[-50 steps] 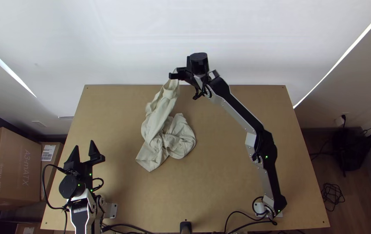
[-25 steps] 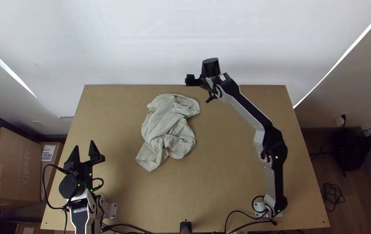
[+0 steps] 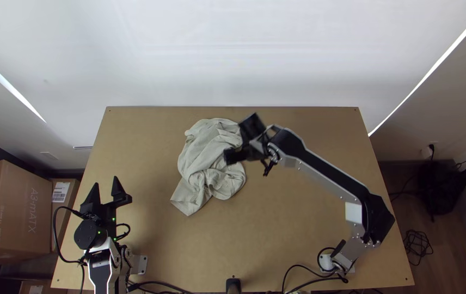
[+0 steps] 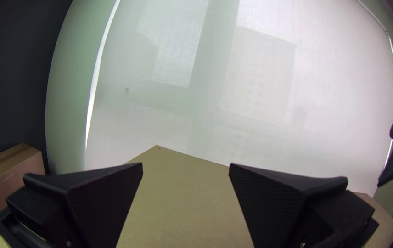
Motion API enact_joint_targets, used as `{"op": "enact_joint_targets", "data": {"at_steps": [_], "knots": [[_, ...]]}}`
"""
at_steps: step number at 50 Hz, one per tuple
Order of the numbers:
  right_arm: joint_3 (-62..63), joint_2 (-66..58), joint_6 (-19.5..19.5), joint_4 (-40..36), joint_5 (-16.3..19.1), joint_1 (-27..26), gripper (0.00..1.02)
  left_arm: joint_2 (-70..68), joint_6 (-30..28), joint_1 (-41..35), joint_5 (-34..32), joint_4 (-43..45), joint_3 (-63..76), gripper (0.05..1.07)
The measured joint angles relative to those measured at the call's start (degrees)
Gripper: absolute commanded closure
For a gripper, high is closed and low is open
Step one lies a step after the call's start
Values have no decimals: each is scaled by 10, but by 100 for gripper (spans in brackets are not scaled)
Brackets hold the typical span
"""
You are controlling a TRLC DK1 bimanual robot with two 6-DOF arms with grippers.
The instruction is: Fold the t-shirt
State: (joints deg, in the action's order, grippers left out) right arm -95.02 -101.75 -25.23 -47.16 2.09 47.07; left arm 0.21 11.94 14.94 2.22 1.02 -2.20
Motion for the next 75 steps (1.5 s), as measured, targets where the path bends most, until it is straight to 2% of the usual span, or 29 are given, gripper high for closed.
{"op": "enact_joint_targets", "data": {"at_steps": [6,15,21,29,48,49,53,59,61,62,63,64,68,75], "knots": [[40,3,20,-10,-2,38,10,0,0,0,0,0,0,10],[57,-2,28,-13,-15,71,10,0,0,0,0,0,0,10],[53,-23,28,-13,-16,97,25,0,0,0,0,0,0,10],[23,-85,16,-11,-16,126,25,0,0,0,0,0,0,10],[-106,-189,1,-6,-31,135,25,0,0,0,0,0,0,10],[-110,-193,1,-5,-32,134,27,0,0,0,0,0,0,10],[-119,-206,1,-3,-39,134,47,0,0,0,0,0,0,10],[-120,-221,1,-3,-45,131,50,0,0,0,0,0,0,10],[-120,-225,1,-4,-47,129,64,0,0,0,0,0,0,10],[-120,-227,1,-4,-47,129,77,0,0,0,0,0,0,10],[-120,-229,1,-5,-50,128,94,0,0,0,0,0,0,10],[-120,-229,1,-5,-54,127,101,0,0,0,0,0,0,10],[-120,-232,1,-5,-88,127,100,0,0,0,0,0,0,10],[-119,-231,1,-5,-102,124,100,0,0,0,0,0,0,10]]}}
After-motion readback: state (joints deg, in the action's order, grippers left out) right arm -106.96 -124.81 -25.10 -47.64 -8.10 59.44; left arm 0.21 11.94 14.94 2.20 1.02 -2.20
